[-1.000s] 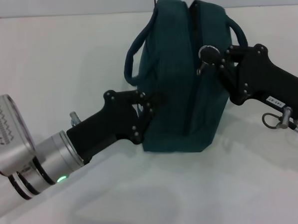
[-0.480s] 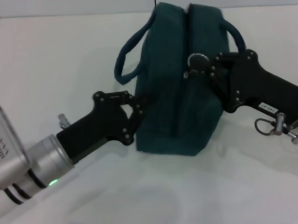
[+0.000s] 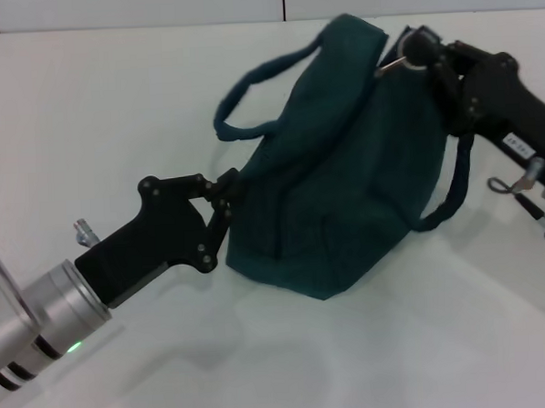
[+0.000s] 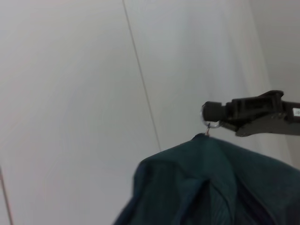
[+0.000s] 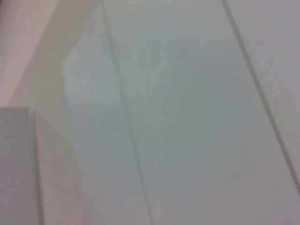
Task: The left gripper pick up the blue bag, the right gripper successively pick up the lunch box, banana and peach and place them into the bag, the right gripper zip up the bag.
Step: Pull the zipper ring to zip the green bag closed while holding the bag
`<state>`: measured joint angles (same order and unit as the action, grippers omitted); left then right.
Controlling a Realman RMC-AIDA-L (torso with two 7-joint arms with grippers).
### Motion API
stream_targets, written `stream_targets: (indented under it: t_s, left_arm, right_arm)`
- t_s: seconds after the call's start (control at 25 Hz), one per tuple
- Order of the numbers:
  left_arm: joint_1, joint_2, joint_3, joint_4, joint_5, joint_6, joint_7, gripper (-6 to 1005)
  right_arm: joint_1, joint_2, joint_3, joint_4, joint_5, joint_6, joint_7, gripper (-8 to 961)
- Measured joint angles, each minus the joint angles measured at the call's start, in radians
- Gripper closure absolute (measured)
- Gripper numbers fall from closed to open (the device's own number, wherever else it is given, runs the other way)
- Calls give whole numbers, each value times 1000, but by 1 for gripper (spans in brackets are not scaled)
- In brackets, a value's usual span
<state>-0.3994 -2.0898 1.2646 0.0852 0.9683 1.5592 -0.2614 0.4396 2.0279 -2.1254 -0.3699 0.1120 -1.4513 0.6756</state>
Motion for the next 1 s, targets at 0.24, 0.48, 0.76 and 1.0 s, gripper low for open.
stream_targets:
  t_s: [0.24, 0.48, 0.76, 1.0]
  left_arm:
    - [12, 6, -6, 2, -6, -7, 0, 875]
    - [25, -4, -6, 15, -24, -3, 5, 853]
    - [35, -4, -5, 11, -38, 107, -37, 828]
    - [29, 5, -5, 66, -40, 166, -258, 784]
  right_arm:
    - [-23, 0, 2, 19, 61, 1, 62, 936]
    - [-23, 0, -6, 29, 61, 1, 77, 936]
    - [-23, 0, -18, 27, 67, 2, 78, 935]
    - [-22, 0, -18, 29, 67, 2, 78, 933]
